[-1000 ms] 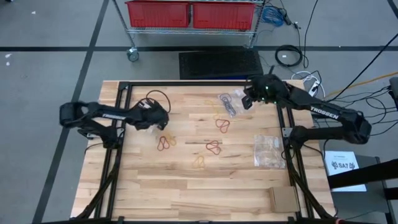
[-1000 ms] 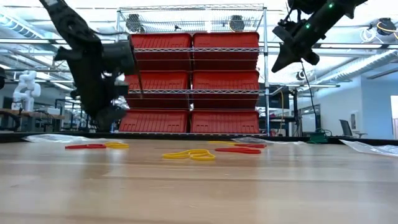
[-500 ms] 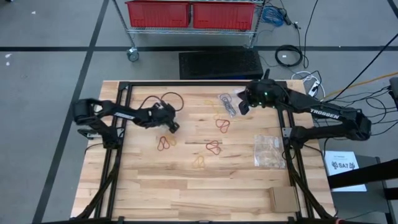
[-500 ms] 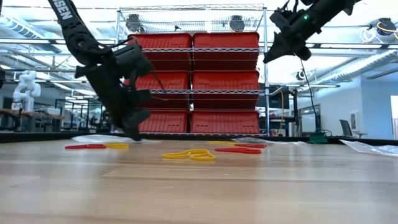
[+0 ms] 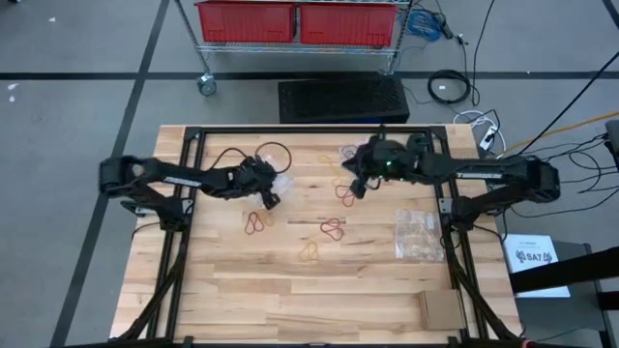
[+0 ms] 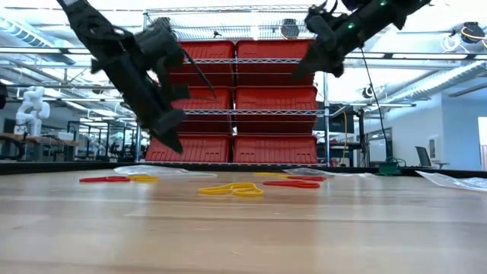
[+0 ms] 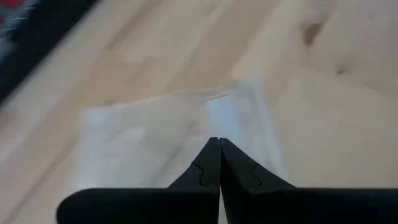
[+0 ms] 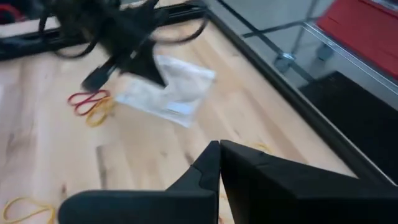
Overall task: Sort rubber bands
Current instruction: Open the left zip bag
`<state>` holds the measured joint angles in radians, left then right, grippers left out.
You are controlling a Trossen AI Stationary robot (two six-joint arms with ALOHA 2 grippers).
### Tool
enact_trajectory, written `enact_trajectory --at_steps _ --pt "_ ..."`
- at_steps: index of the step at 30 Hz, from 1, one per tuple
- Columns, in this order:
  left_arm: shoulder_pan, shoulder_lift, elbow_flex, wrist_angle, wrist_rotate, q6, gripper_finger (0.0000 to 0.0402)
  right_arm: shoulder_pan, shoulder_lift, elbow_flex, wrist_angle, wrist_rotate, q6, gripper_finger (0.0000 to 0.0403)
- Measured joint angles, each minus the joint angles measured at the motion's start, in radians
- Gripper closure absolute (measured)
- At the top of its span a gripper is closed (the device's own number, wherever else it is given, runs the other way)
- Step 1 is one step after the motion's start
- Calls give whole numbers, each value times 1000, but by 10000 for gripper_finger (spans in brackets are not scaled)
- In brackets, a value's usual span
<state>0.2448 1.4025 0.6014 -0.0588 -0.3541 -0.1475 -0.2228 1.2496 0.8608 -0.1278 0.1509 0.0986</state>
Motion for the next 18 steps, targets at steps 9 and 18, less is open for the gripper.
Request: enact_trajectory --at_steps 9,18 --pt "-69 -406 -51 -169 -152 -53 399 167 315 3 364 14 -328 327" --pt "-130 -740 -124 -172 -152 -44 399 192 677 354 202 119 -458 274"
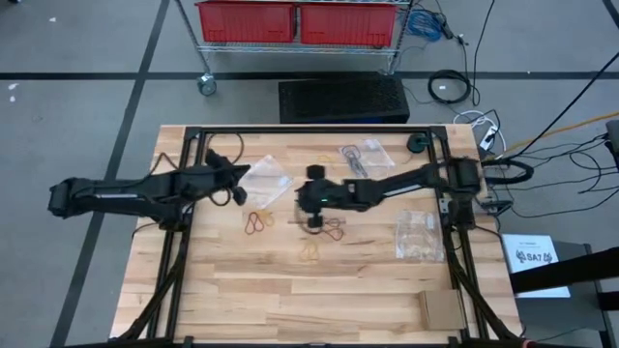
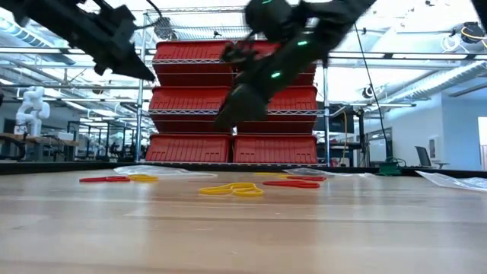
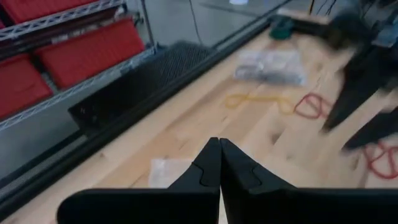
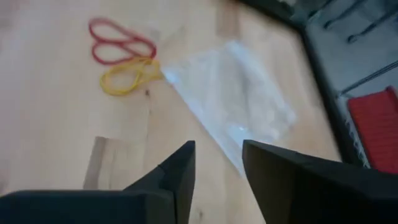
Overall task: Sort rubber bands
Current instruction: Open the left zip bag
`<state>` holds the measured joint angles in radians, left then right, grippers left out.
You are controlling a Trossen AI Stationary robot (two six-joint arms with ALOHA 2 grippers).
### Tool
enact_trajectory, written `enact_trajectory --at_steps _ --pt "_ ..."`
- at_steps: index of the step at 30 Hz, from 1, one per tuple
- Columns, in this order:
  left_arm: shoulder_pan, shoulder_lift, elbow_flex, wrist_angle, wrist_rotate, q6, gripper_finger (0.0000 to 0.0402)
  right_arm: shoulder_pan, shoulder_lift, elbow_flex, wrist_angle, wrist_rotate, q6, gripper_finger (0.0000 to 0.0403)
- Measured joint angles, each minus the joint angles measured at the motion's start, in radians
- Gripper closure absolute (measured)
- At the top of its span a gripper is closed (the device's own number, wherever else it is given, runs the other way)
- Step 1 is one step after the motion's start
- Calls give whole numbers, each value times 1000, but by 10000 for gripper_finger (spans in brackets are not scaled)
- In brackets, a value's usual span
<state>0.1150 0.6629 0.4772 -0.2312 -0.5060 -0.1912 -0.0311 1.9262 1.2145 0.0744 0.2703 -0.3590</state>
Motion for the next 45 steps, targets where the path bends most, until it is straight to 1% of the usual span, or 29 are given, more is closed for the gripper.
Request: enact_trajectory --at_steps 3,7,11,15,20,23,25,27,31,32,36,41,45 --pt "-13 -60 0 -23 0 15 399 0 129 197 -150 1 -9 271" --pt "-21 -108 0 -63 0 16 399 -1 293 428 -320 53 -91 272" --pt "-22 -133 0 -86 0 16 399 -14 423 597 -432 75 -185 272" --pt "-22 -140 0 -104 0 16 399 -30 513 721 -488 78 -203 272" --pt "-22 -141 0 -104 0 17 399 -45 576 810 -543 75 -213 273" --pt "-22 -141 0 -101 0 16 399 -55 593 818 -551 65 -219 276" --pt "-22 -141 0 -100 0 16 399 -58 597 818 -551 62 -217 286" --pt "-22 -141 0 -97 0 16 399 -62 599 817 -551 51 -197 308" --pt "-22 -141 0 -88 6 16 399 -66 602 829 -568 28 -162 384" --pt "-22 -141 0 -88 7 16 399 -65 604 836 -575 29 -161 392" --pt "-22 -141 0 -89 8 21 399 -61 604 870 -619 30 -125 401" --pt "-29 -141 0 -81 7 53 399 -52 603 1009 -816 37 -66 402" --pt "-55 -155 0 -22 5 97 399 -30 546 1084 -926 36 -50 403"
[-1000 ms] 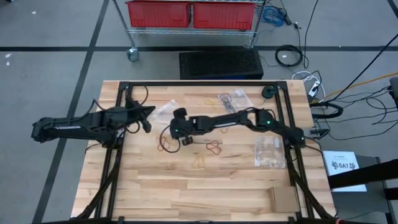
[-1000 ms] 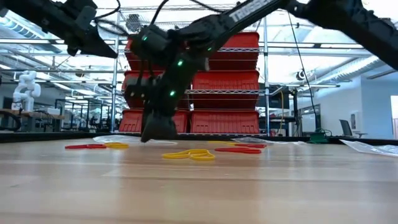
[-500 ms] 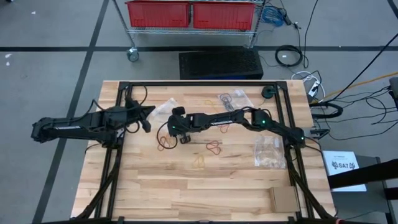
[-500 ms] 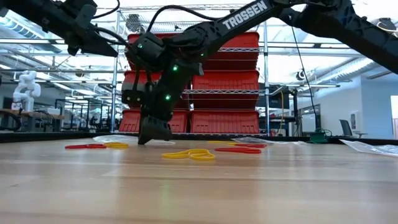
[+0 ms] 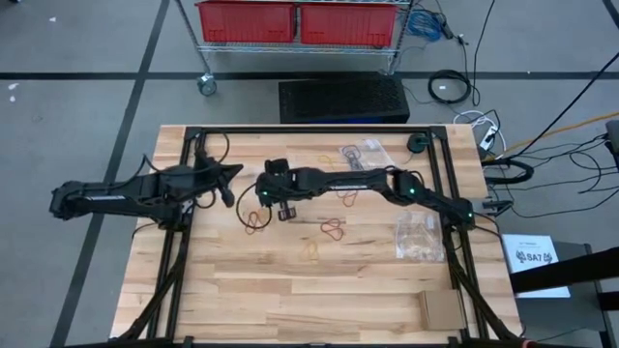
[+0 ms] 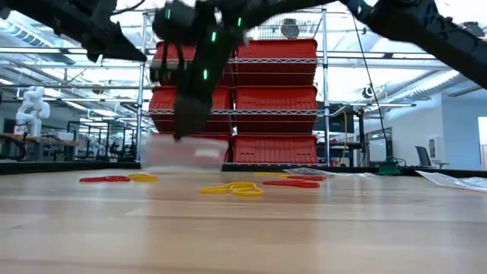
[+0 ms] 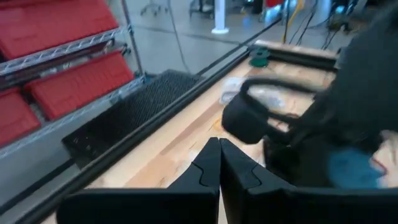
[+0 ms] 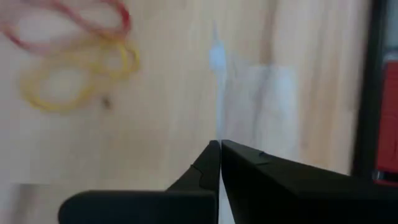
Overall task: Sort rubber bands
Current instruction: Open the left zip bag
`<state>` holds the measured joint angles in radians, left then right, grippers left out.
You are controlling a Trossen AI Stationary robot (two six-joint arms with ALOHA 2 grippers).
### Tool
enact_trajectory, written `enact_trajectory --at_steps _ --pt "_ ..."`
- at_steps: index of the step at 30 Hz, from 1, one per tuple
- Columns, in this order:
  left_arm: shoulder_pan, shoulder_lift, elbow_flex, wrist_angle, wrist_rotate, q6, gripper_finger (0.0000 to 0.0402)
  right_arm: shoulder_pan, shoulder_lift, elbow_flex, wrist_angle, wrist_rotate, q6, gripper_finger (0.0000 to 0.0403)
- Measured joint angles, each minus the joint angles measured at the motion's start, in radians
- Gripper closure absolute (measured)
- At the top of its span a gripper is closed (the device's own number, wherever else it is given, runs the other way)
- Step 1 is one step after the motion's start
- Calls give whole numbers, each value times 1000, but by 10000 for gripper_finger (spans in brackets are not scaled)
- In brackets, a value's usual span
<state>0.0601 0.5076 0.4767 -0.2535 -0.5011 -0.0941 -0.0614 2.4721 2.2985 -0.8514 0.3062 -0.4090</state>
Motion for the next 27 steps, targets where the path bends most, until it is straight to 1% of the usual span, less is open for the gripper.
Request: enact_trajectory --at_steps 4,6,8,10,14,17,19,22,25,27 --pt "-35 -25 0 14 -5 39 399 17 -84 0 -81 -21 9 403" --pt "-50 -44 0 17 -29 63 399 19 -141 1 -125 -21 32 403" --pt "-67 -65 -17 72 -50 103 400 19 -193 1 -171 -18 57 403" --pt "-86 -87 -64 169 -44 169 400 20 -237 2 -216 -18 86 403" --pt "-100 -110 -155 342 61 291 400 28 -318 1 -279 -19 124 403" --pt "-100 -107 -188 409 149 308 399 43 -371 2 -303 -20 149 403" --pt "-100 -98 -198 447 201 309 389 56 -390 2 -305 -20 161 403" --pt "-100 -78 -202 501 260 260 361 75 -404 2 -301 -20 162 403" --pt "-100 -46 -202 547 316 211 323 86 -404 2 -296 -21 161 403" --pt "-100 -12 -202 571 354 207 295 90 -397 2 -275 -23 155 403"
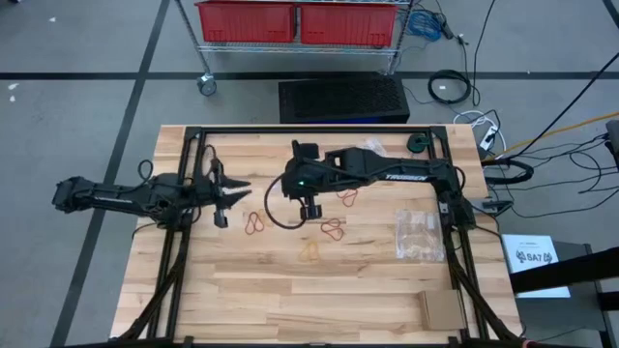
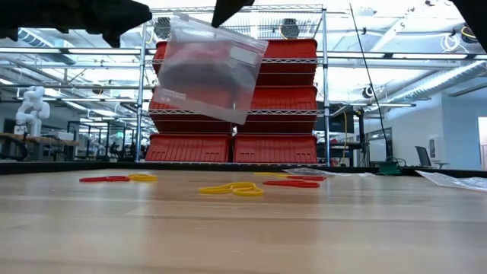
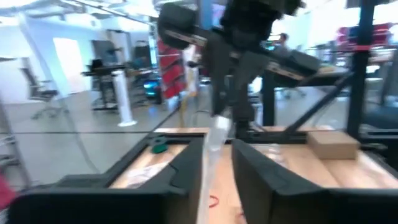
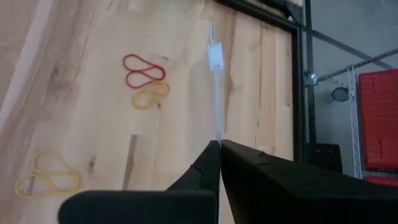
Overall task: Sort rubber bands
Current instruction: Open the left zip bag
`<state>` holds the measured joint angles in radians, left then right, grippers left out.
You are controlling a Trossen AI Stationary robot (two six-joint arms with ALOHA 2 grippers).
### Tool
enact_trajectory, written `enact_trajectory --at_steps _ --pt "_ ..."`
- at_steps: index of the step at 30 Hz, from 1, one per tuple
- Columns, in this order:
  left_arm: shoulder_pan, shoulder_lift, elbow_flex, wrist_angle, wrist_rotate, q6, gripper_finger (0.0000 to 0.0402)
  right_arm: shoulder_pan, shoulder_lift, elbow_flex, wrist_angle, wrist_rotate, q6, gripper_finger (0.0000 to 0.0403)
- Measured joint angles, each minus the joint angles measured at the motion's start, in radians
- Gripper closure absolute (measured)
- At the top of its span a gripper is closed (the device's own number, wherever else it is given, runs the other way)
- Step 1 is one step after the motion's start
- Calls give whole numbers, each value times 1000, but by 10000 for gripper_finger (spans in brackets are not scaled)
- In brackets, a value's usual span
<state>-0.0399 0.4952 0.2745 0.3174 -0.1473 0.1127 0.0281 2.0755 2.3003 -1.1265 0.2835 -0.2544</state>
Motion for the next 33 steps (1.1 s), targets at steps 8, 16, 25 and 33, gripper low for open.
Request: enact_trajectory --at_steps 8,16,25,33 --pt "0 144 22 93 -12 -3 227 0 4 0 51 -1 -23 403" --pt "0 193 27 176 -15 -29 225 0 5 0 44 -2 -22 403" --pt "0 192 27 176 -21 -30 299 0 5 0 39 -2 -20 403" --pt "0 192 27 176 -20 -20 395 6 5 0 50 -51 -19 403"
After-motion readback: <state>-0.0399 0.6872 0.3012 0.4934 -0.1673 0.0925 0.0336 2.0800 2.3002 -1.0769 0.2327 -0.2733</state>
